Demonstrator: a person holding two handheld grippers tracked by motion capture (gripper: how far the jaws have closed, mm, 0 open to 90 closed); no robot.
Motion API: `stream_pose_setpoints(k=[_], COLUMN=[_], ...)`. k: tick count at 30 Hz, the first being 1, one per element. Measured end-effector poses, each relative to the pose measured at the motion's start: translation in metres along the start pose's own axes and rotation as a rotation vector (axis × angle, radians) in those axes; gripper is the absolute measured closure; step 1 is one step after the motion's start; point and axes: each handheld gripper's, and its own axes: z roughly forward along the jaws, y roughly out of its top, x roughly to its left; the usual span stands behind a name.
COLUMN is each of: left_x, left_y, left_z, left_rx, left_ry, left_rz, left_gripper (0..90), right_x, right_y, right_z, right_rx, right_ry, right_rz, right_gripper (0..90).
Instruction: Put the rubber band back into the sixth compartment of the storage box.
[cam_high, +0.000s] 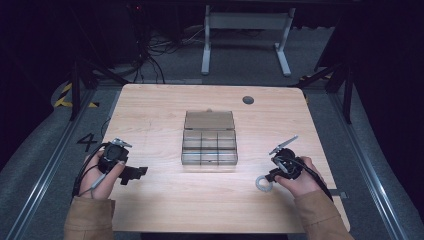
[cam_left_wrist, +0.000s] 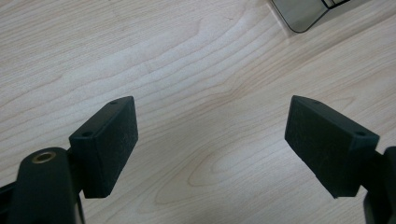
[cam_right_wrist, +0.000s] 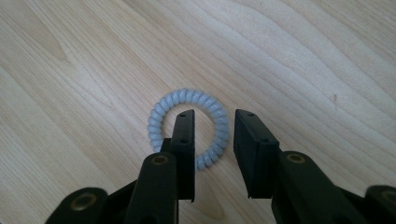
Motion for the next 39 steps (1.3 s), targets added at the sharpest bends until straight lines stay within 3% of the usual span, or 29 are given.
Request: stream_pose_setpoints(k=[22, 39], left_x=[0.000, 0.001], left_y=[0.000, -0.001], left_z=[0.000, -0.001], left_rx=[0.003, 0.003], left_ry=[-0.001, 0.001], left_rz=[0.000, -0.001], left_gripper=[17.8, 17.8], right_x=[0.004, 0.002], right_y=[0.002, 0.002], right_z=[0.018, 0.020], right_rx=[0.063, 0.074], right_ry=[-0.050, -0.048], right_rz=[-0.033, -0.026], right_gripper=[74.7, 82.9])
